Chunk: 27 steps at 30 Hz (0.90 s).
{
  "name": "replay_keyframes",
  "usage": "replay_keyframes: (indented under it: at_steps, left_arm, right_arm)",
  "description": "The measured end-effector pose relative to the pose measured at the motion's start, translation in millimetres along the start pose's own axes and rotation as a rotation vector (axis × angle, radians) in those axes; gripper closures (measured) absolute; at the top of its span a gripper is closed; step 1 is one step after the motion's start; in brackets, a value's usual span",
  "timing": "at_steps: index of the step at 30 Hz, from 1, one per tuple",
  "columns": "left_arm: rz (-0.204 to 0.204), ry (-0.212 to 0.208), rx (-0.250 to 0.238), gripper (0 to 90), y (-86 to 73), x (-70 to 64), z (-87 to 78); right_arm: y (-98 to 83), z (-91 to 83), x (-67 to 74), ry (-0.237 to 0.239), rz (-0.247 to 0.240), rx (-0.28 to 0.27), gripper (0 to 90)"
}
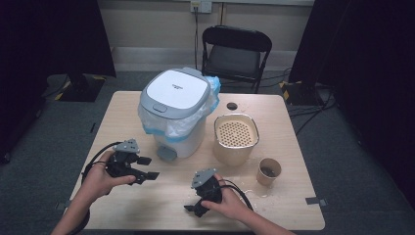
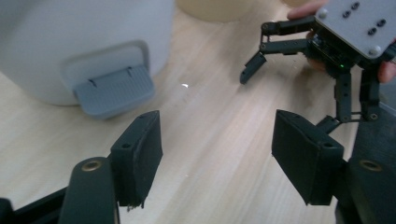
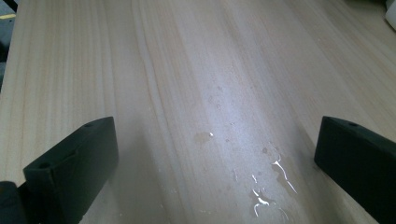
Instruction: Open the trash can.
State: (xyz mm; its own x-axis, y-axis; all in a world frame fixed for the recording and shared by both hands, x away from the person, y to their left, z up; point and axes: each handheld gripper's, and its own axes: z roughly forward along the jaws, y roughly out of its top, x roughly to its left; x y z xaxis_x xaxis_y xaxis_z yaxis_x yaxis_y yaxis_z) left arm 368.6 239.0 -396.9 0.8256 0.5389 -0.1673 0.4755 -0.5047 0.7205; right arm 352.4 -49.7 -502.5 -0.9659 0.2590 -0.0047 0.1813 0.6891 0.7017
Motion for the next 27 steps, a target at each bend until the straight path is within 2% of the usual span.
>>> replay_keyframes:
  at_steps: [6,12,15,27]
  left_arm:
    - [0.001,0.01,-0.024,36.3,9.3,3.2,-8.8]
    - [0.006,0.023,-0.023,37.1,17.7,5.4,-15.7]
    - [-0.007,0.026,-0.026,38.0,22.0,5.1,-18.1]
    - [0.015,0.033,-0.042,43.2,41.9,5.6,-28.8]
  right_arm:
    - [0.0,0.1,0.0,-0.001,0.001,-0.001,0.0]
    - [0.0,0.2,-0.2,-0.002,-0.002,-0.003,0.0]
    - [0.0,0.2,-0.2,-0.002,-0.003,-0.004,0.0]
    - [0.1,0.2,-0.4,-0.002,-0.006,-0.003,0.0]
